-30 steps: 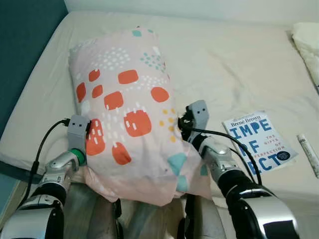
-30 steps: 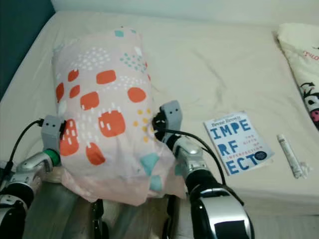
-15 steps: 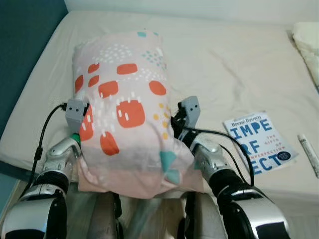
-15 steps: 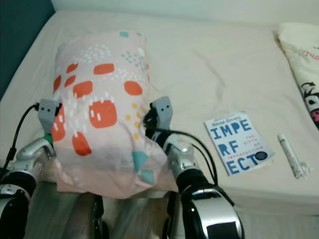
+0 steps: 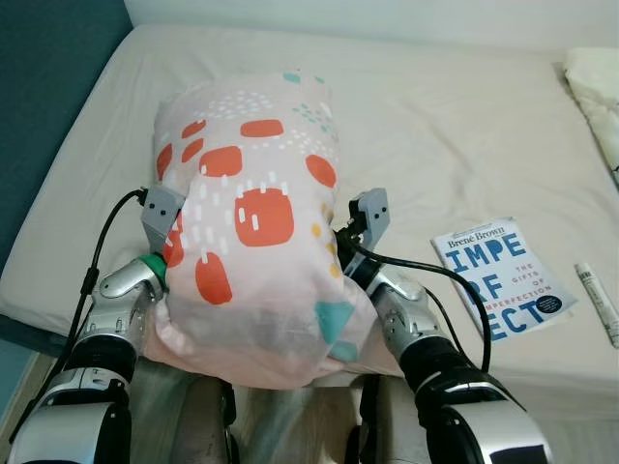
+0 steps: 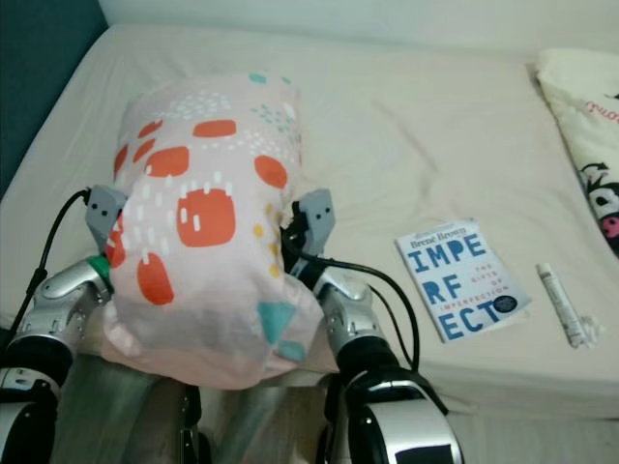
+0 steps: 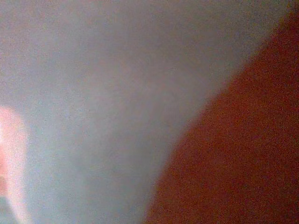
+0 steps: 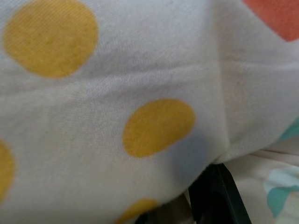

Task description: Clean up the room

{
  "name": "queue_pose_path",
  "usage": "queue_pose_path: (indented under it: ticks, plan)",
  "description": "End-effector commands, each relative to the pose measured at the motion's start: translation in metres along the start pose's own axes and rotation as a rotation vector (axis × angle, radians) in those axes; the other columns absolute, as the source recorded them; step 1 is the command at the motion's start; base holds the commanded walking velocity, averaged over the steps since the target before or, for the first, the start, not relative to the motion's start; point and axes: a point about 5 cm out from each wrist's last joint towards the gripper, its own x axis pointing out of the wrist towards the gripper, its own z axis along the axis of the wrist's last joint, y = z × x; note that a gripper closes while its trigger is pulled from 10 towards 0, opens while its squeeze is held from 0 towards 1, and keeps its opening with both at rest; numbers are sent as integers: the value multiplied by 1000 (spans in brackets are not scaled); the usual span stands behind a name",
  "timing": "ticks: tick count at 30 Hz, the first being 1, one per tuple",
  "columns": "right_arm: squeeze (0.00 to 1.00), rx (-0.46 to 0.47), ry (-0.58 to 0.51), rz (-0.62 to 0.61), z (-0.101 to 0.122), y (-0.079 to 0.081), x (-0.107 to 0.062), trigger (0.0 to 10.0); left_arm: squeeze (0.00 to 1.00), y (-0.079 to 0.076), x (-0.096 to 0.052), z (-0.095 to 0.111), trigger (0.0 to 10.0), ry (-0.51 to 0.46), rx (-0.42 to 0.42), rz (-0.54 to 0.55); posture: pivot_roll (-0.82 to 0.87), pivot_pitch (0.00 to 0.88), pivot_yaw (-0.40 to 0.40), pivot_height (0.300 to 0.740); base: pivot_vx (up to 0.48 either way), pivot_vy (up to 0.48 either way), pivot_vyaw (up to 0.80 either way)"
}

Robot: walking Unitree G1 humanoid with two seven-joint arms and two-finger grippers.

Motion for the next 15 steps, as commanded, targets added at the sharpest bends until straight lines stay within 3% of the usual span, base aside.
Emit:
queue_pose_path:
  ticks: [1, 6, 7, 15]
  plan:
    - [0, 20, 35, 129, -11, 31, 20, 10000, 0, -23, 18, 12, 0, -60, 56, -150, 103, 71, 46, 598, 0, 0, 0]
    - [0, 29, 9, 128, -7, 30, 21, 10000, 0, -18, 13, 14, 0, -60, 87, -125, 101, 63, 46, 598, 0, 0, 0]
    - [0, 34, 4, 129, -5, 29, 21, 10000, 0, -15, 10, 14, 10000, -49, 95, -98, 100, 54, 46, 598, 0, 0, 0]
    - [0, 57, -18, 136, -8, 31, 15, 10000, 0, -13, 3, 11, 10000, -38, 133, -55, 98, 31, 47, 608, 0, 0, 0]
